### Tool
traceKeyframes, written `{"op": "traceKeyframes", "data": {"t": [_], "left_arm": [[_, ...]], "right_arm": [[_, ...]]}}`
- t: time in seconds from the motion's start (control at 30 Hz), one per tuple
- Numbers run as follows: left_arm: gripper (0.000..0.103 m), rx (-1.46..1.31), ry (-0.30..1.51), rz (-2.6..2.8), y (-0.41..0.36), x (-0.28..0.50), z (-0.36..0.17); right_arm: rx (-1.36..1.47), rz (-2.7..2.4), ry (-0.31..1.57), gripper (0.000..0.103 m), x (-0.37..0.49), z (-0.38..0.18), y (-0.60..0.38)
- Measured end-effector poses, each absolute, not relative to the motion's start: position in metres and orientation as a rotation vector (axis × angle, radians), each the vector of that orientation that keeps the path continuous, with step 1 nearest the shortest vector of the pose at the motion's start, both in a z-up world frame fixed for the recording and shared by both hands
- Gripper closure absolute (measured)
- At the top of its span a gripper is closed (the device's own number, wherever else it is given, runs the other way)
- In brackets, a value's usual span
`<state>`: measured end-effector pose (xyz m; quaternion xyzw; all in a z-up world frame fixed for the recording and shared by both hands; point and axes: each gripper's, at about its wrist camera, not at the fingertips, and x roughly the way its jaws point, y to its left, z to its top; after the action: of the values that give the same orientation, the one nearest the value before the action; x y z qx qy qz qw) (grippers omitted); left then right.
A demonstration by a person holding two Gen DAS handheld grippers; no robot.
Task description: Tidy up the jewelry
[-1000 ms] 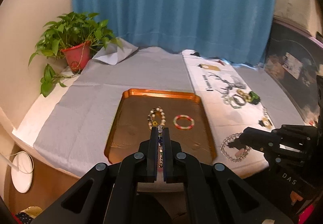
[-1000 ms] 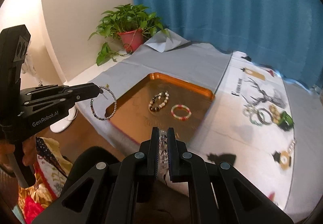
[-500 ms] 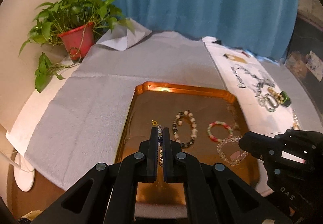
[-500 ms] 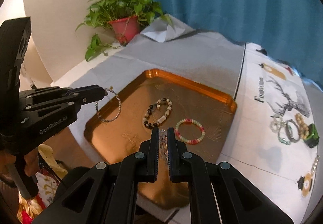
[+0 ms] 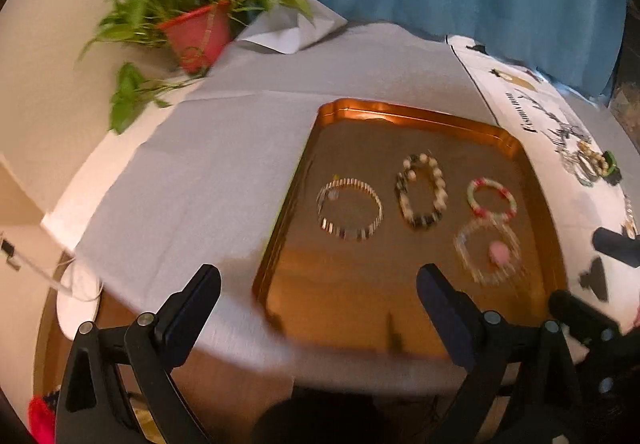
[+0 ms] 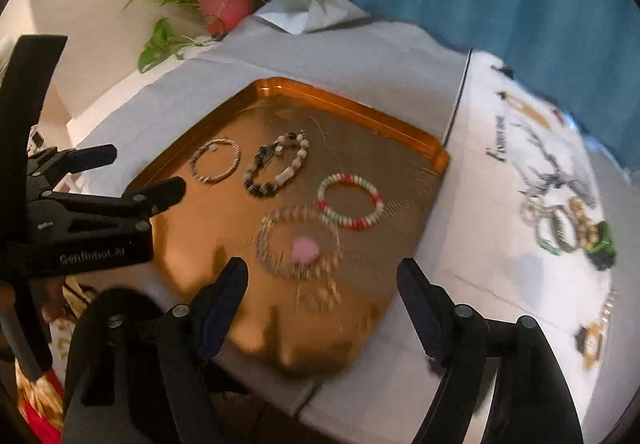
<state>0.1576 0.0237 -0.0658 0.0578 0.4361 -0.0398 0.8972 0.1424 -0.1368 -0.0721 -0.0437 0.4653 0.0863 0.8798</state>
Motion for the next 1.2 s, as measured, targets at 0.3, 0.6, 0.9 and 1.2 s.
{"op": "traceKeyframes", "data": {"t": [0.3,0.6,0.9,1.2], "left_arm": [[0.005,0.118,0.866,-0.153,0.008,0.040,-0.033],[0.005,0.153,0.785,-0.171,-0.009,-0.030,0.001],[0.004,0.165,0.741,-0.160,-0.012,-0.055,0.018],[0.004,0.179,0.696,-0.160,-0.019,-0.064,0.031]], "right_arm": [[-0.012,0.107,0.880,0.024,0.011,-0.022,-0.164],[0.001,0.065,0.759,0.023,-0.084,0.021,-0.177],[0.000,0.082,0.713,0.022,-0.108,0.034,-0.172],[0.006,0.058,0.690,0.022,-0.118,0.040,-0.182]]}}
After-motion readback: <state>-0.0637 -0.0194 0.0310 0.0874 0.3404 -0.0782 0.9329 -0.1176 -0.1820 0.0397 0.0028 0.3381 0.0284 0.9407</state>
